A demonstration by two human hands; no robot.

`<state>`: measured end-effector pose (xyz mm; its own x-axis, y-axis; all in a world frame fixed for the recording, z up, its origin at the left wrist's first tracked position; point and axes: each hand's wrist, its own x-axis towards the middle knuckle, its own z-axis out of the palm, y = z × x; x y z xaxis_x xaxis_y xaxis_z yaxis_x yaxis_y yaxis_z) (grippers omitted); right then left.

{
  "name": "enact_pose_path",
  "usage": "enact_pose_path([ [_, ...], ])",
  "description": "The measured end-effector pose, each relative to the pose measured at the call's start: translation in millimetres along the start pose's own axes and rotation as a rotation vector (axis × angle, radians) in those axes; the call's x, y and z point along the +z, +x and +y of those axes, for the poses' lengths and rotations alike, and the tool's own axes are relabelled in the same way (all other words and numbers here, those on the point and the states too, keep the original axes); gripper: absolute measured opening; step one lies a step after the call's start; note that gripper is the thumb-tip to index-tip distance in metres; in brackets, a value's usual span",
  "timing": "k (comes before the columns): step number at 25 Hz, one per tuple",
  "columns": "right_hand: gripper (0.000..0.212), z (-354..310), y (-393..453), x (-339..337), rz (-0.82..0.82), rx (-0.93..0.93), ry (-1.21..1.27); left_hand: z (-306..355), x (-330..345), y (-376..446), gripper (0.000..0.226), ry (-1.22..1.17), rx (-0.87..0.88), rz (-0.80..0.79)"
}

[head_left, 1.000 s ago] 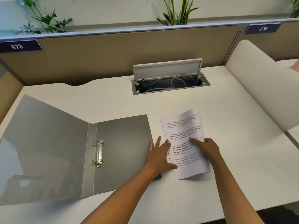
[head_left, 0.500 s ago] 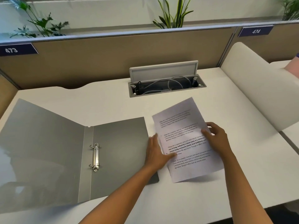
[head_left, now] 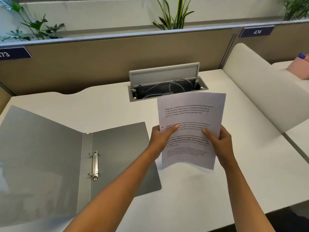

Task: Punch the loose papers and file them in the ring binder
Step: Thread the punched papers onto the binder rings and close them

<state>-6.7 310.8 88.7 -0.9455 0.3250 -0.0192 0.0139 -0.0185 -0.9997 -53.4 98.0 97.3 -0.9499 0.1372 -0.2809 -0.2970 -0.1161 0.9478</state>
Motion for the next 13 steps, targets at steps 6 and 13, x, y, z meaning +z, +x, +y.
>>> enact_pose_path([
  [6, 0.025, -12.4, -1.1, 7.4, 0.059, -0.139, 0.025, 17.9, 3.4, -2.7, 0.015, -0.018, 0.235, 0.004],
  [13, 0.03, 13.1, -15.0, 7.5, 0.096, 0.01, 0.046, -11.8, 4.5, -9.5, 0.022, 0.059, 0.249, -0.03],
])
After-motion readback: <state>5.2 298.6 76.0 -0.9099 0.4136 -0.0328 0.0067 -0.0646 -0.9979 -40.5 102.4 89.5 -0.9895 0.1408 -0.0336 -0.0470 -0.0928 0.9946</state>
